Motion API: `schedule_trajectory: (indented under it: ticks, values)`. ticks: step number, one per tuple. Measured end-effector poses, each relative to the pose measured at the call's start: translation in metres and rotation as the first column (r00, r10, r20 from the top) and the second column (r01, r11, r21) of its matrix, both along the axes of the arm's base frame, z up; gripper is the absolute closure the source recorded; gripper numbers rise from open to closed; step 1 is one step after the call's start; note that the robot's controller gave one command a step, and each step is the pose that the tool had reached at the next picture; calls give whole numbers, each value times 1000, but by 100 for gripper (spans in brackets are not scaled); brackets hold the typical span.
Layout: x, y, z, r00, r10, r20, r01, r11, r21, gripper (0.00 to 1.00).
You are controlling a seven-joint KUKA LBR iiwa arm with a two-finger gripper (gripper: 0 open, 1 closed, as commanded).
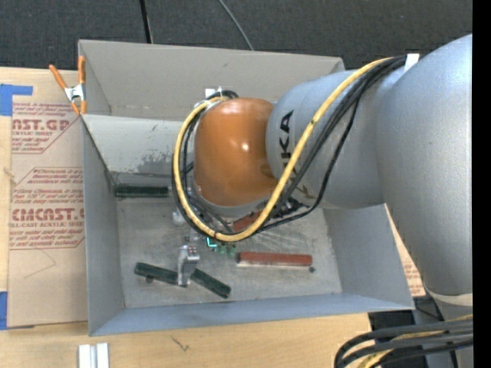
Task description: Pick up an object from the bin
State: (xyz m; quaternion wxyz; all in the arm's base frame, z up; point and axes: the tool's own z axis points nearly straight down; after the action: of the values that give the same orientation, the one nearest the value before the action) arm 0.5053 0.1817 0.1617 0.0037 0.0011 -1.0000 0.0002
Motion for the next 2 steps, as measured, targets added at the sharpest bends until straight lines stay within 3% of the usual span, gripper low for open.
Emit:
schedule_trajectory:
  ticks: [1,2]
  values:
    - [2,-1,4,1000,-2,7,2,1000,2,0]
    - [-12,6,-55,997,-78,11,78,997,3,0]
